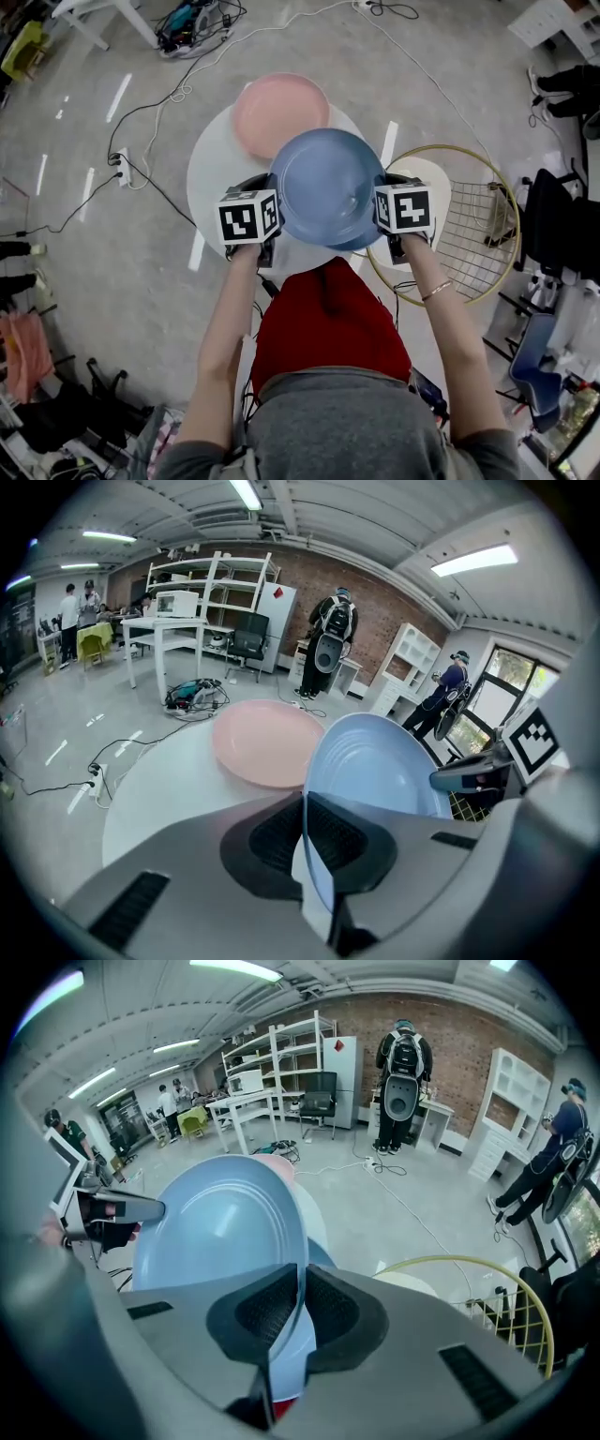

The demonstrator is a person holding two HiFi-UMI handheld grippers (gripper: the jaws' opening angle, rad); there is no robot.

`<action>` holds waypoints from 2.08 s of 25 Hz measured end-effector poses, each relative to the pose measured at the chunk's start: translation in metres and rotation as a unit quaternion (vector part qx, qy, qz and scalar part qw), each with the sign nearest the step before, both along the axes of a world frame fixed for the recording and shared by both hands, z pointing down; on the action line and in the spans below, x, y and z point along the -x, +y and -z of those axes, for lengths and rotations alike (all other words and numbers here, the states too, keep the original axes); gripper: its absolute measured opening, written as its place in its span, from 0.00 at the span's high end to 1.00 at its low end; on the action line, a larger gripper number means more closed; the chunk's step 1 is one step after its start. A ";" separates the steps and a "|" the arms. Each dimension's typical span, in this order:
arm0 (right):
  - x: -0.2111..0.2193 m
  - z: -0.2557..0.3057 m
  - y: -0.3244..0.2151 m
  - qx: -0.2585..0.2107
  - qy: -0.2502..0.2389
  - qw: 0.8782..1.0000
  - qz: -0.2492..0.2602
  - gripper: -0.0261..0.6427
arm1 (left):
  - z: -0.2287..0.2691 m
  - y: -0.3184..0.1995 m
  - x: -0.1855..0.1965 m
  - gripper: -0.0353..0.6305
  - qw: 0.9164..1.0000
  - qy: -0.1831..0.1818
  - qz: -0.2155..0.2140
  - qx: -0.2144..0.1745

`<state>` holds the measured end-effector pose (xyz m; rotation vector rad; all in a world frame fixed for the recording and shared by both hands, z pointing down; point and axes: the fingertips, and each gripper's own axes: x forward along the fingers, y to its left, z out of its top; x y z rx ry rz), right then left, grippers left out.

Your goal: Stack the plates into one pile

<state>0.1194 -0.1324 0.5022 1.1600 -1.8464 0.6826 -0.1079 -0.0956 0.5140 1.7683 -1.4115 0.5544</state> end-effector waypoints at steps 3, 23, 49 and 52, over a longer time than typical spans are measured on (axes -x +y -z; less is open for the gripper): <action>-0.018 -0.006 0.004 0.008 0.003 1.000 -0.017 0.89 | -0.007 -0.003 -0.017 0.91 1.000 0.003 -0.017 0.008; -0.072 -0.046 0.021 0.044 0.015 0.996 -0.070 0.89 | -0.047 -0.006 -0.069 0.91 0.996 -0.003 -0.070 0.049; -0.075 -0.082 0.025 0.046 0.047 0.997 -0.049 0.89 | -0.075 -0.010 -0.073 0.89 0.991 -0.071 -0.094 0.068; -0.073 -0.082 0.024 0.043 0.050 0.997 -0.051 0.89 | -0.076 -0.011 -0.072 0.89 0.990 -0.074 -0.096 0.068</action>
